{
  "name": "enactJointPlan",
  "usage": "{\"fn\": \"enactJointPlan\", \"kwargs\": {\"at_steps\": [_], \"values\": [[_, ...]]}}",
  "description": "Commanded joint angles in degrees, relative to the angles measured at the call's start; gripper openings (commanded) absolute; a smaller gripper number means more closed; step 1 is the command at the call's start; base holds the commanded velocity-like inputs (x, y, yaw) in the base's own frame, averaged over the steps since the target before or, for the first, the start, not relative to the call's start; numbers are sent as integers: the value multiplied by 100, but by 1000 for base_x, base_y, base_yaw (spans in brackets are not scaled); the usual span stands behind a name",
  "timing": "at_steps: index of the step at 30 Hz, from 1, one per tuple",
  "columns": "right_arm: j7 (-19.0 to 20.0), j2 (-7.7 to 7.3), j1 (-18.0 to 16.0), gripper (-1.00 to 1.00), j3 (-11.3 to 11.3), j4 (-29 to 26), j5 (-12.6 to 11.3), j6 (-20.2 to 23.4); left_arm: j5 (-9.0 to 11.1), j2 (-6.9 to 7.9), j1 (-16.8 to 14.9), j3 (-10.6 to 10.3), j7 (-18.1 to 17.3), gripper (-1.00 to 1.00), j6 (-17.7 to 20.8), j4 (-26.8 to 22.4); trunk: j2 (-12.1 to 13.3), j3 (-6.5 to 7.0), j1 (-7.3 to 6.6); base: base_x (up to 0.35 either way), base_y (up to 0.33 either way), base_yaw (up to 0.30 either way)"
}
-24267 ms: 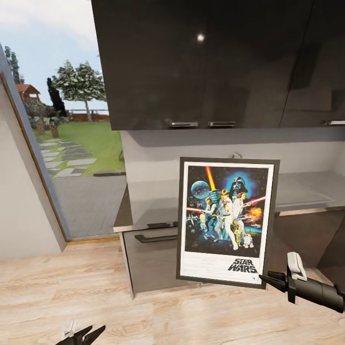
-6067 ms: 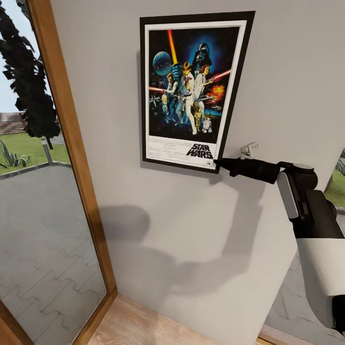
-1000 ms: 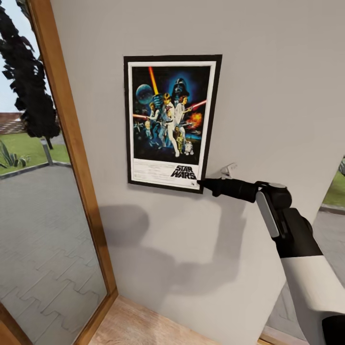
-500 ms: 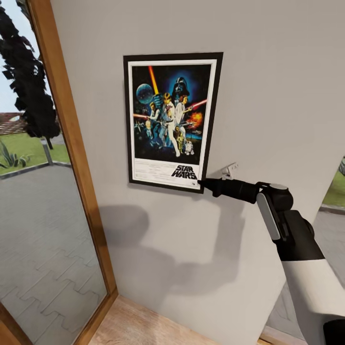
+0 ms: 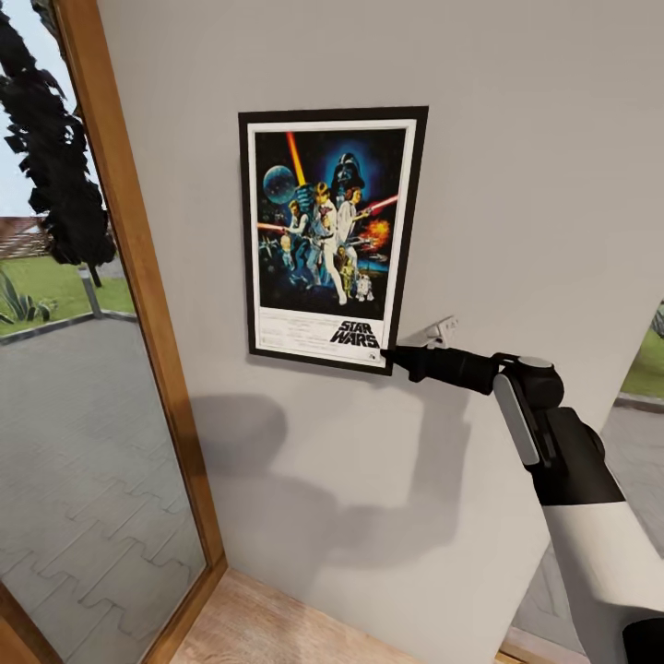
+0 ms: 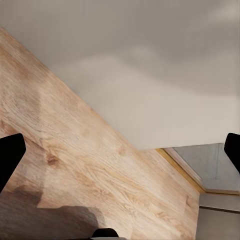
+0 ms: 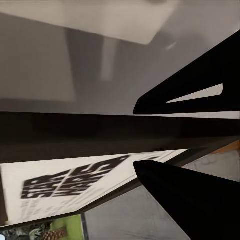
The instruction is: Pick up the poster from the kitchen countertop and hang it on one of the wall nails in the kitchen.
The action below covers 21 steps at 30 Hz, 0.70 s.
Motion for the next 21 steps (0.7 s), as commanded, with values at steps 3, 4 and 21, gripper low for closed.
{"fn": "enactJointPlan", "kwargs": {"at_steps": [3, 4, 21], "values": [[-33, -2, 9, -100, 6, -2, -43, 32, -57, 0, -3, 44, -11, 100, -49, 8, -4, -2, 2, 0, 0, 0], [-77, 1, 16, -100, 8, -5, -43, 27, -56, 0, -3, 44, -11, 100, -49, 8, -4, -2, 2, 0, 0, 0], [-249, 5, 34, -100, 12, -242, -49, 19, -56, 0, -3, 44, -11, 100, -49, 8, -4, -2, 2, 0, 0, 0]]}}
